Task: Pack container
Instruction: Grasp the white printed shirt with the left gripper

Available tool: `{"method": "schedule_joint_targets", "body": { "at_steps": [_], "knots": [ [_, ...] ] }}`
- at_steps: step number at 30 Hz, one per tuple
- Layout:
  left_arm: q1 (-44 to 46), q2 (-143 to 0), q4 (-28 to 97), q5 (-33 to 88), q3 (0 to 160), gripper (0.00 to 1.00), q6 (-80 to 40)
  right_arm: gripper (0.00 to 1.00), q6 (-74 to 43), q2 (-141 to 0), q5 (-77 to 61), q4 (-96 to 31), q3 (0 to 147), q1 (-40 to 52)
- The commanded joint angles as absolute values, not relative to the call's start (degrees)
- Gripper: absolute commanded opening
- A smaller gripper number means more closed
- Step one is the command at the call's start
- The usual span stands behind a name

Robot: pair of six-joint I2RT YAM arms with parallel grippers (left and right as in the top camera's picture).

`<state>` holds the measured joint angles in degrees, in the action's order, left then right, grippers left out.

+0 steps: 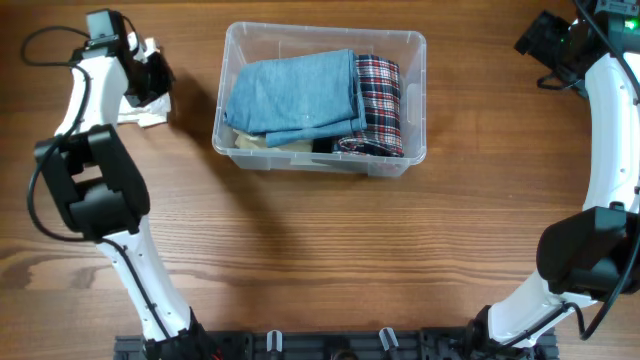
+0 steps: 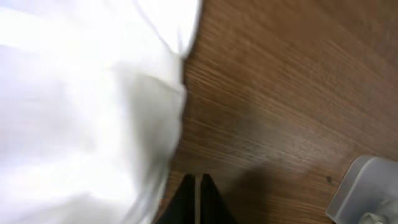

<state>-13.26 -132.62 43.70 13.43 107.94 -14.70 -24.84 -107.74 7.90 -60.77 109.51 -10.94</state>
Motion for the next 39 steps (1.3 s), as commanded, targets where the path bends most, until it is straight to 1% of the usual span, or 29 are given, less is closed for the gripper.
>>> {"method": "schedule_joint_targets", "body": {
  "at_steps": [1, 3, 4, 5, 7, 8, 9, 11, 14, 18, 23, 26, 30, 32, 34, 39],
  "knots": [
    [-17.1, -126.5, 43.5, 13.9, 108.0, 0.24, -15.4, 1.00, -25.6, -108.4, 7.6, -60.6, 109.1, -10.7],
    [-18.9, -126.2, 43.5, 13.9, 108.0, 0.27, -15.4, 1.00, -25.6, -108.4, 7.6, -60.6, 109.1, -10.7],
    [-19.8, -126.1, 43.6, 13.9, 108.0, 0.34, -15.4, 1.00, -25.6, -108.4, 7.6, -60.6, 109.1, -10.7],
    [-21.3, -126.1, 44.1, 13.9, 108.0, 0.50, -15.4, 1.00, -25.6, -108.4, 7.6, -60.6, 109.1, -10.7],
    [-23.5, -126.2, 44.7, 13.9, 108.0, 0.53, -15.4, 1.00, -25.6, -108.4, 7.6, -60.6, 109.1, -10.7],
    [-24.4, -126.2, 44.8, 13.9, 108.0, 0.63, -15.4, 1.00, -25.6, -108.4, 7.6, -60.6, 109.1, -10.7],
    [-25.3, -126.2, 44.8, 13.9, 108.0, 0.77, -15.4, 1.00, -25.6, -108.4, 7.6, -60.6, 109.1, -10.7],
    [-26.7, -126.2, 44.9, 13.9, 108.0, 0.91, -15.5, 1.00, -25.6, -108.4, 7.6, -60.6, 109.1, -10.7],
    [-27.8, -126.2, 45.5, 14.0, 108.0, 1.00, -15.5, 1.00, -25.6, -108.4, 7.6, -60.6, 109.1, -10.7],
    [-28.0, -126.3, 46.6, 16.0, 108.0, 1.00, -15.5, 1.00, -25.6, -108.4, 7.6, -60.6, 109.1, -10.7],
    [-28.1, -126.3, 46.7, 26.4, 108.0, 1.00, -15.5, 1.00, -25.6, -108.4, 7.6, -60.6, 109.1, -10.7],
    [-28.1, -126.3, 47.0, 28.8, 108.0, 1.00, -15.4, 1.00, -25.6, -108.4, 7.6, -60.6, 109.1, -10.7],
    [-28.1, -126.3, 46.9, 39.2, 107.9, 1.00, -15.4, 1.00, -25.6, -108.4, 7.6, -60.6, 109.1, -10.7],
    [-28.1, -126.3, 46.8, 42.3, 107.9, 1.00, -15.5, 1.00, -25.6, -108.4, 7.6, -60.6, 109.1, -10.7],
    [-28.1, -126.4, 46.6, 41.6, 107.9, 1.00, -15.5, 1.00, -25.6, -108.4, 7.6, -60.6, 109.1, -10.7],
    [-28.7, -126.5, 42.5, 32.7, 107.9, 1.00, -15.4, 1.00, -25.6, -108.4, 7.6, -60.6, 109.1, -10.7]
  ]
}}
